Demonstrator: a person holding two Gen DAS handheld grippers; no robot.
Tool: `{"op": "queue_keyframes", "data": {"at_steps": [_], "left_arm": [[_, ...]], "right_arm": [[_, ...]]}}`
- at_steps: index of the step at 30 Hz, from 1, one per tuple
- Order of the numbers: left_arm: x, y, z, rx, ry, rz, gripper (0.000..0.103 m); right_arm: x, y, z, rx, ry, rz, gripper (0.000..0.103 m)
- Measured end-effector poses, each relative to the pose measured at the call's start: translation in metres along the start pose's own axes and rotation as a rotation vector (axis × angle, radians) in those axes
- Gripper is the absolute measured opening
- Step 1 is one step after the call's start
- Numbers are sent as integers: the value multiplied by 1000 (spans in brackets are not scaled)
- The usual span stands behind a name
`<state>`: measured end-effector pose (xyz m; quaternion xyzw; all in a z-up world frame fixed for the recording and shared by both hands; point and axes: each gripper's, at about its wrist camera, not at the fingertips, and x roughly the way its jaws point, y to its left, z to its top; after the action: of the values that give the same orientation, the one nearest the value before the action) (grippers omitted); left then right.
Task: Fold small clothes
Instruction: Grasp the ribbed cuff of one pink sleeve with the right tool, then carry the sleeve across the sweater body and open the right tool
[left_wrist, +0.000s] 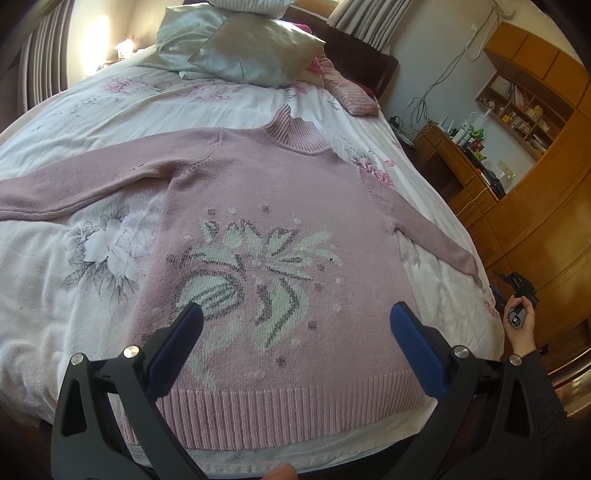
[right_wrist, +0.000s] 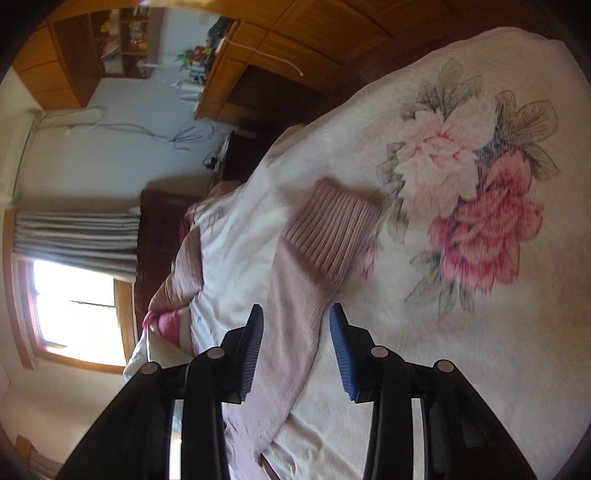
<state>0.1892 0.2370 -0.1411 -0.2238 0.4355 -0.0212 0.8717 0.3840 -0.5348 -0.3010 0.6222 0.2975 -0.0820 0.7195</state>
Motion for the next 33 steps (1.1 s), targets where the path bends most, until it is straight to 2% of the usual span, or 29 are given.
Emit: {"op": "queue_keyframes", "data": {"at_steps": [3,7,14,16,19,21,25,30,33], "left_arm": [[11,-1,2,1,4,24,100],[25,3,4,-14,28,27,100],[34,9,6,-35,38,23,100],[35,13,7,-48,40,21,100],[39,27,7,-118,62,-2,100],[44,38,6,-173,87,-6,100],[50,54,3,-241,133,-63,100],[49,54,7,-195,128,-95,100],[43,46,13,-121,75,-82,100]], "right_arm": [[19,-15,21,61,-17,-48,39],[44,-23,30,74,-12,-113,38],[74,-12,37,62,-31,-136,36],[76,-7,37,52,-32,-138,31],[73,2,36,12,-40,-151,13],[65,15,34,-47,-58,-153,8],[53,61,22,-207,-80,-151,6],[38,130,-19,-391,-61,-92,6],[36,175,-53,-495,-41,-53,6]]}}
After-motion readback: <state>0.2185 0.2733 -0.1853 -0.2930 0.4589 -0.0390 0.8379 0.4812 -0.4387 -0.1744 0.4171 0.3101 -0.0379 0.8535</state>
